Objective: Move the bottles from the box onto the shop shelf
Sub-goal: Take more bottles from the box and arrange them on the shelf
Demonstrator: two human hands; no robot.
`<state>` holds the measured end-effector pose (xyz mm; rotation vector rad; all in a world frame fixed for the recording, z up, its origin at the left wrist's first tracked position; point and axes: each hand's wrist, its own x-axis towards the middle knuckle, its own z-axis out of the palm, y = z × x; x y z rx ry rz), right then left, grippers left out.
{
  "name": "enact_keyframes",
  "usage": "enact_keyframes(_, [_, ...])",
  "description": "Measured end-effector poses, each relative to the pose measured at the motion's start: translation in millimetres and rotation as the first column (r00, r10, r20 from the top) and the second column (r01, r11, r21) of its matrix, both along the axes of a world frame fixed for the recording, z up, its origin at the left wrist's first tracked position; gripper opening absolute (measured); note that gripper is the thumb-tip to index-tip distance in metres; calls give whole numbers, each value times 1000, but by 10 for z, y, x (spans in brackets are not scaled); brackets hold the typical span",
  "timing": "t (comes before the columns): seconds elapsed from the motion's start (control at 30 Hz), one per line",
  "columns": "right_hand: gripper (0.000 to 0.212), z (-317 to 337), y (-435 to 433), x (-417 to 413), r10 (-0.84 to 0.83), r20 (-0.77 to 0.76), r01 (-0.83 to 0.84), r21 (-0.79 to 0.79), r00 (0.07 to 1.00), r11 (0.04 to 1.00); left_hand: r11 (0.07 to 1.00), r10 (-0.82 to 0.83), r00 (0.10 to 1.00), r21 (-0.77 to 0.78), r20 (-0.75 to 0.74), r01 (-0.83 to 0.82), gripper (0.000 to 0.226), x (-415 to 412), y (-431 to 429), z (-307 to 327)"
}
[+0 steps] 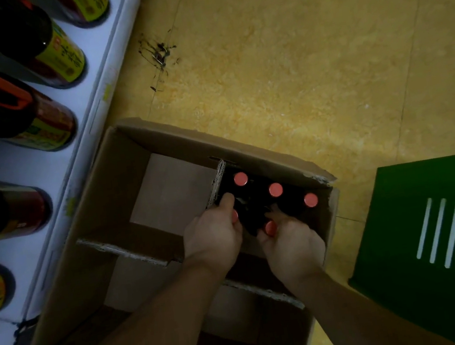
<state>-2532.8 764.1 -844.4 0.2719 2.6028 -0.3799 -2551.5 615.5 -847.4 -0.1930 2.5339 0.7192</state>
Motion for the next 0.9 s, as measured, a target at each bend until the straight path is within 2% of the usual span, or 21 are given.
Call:
enact_keyframes(0.2, [40, 145, -21, 8, 3, -16, -3, -2, 1000, 1000, 1000, 4, 1000, -4, -7, -4, 16, -13, -1, 172])
enact_keyframes(0.43, [32, 315, -5, 38, -3, -34, 1, -45, 999, 999, 1000, 7, 1000, 17, 7, -8, 18, -25, -21, 380])
enact_keyframes(0.63, [36, 443, -30, 45, -31, -71, 26, -75, 997, 997, 1000, 9, 1000, 10, -6, -9, 16, -32, -31, 536])
enact_keyframes(0.9, [23, 661, -75, 55, -50, -97, 42, -81, 994, 996, 1000, -13, 999, 20, -33, 14, 16, -20, -58, 736])
